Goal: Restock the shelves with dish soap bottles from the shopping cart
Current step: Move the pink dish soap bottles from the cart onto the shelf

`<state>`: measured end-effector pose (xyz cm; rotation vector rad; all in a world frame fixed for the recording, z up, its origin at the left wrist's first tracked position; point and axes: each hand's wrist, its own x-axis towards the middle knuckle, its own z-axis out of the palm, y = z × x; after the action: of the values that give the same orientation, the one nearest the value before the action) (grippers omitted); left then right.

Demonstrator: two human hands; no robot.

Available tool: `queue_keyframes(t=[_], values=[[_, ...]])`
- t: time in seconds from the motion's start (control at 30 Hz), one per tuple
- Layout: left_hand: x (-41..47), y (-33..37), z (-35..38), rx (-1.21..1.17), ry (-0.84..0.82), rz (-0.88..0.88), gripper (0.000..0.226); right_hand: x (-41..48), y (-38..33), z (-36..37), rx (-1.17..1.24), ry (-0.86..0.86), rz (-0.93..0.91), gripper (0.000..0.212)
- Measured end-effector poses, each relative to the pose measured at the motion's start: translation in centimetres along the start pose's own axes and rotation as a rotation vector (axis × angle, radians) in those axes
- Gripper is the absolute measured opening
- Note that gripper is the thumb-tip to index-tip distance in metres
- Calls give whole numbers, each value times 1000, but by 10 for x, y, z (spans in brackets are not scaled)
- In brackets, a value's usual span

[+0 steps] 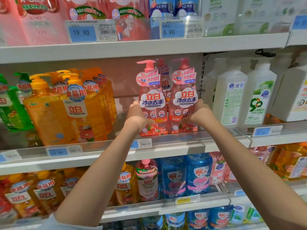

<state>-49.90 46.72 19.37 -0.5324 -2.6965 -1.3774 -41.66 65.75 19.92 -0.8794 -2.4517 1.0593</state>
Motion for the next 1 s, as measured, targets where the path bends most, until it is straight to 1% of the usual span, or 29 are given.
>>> queue_keyframes(t=[0.13,0.23,0.37,0.5,0.57,0.67,0.73,0.8,0.9,1.0], values=[[6,0,0,-13,-3,6,69,4,-1,0,-60,37,-37,83],[13,-1,2,-5,9,22,69,12,-2,3,-98,50,-55,89],[27,-6,6,20,31,27,71,24,0,11,-47,61,-85,86],[41,-7,5,46,0,27,78,42,-2,16,-9,66,-99,90],[48,-8,7,25,-4,31,75,52,-2,18,9,63,-107,90],[57,-11,10,10,10,52,65,70,-3,21,22,50,-100,88],[62,-11,12,6,8,55,61,85,-2,25,21,32,-98,89],[68,-9,14,4,4,39,67,94,-3,28,-6,36,-112,87],[78,-9,18,17,12,32,75,99,-4,30,-38,63,-151,74],[89,-11,21,5,14,36,76,111,-2,34,-41,81,-190,74]])
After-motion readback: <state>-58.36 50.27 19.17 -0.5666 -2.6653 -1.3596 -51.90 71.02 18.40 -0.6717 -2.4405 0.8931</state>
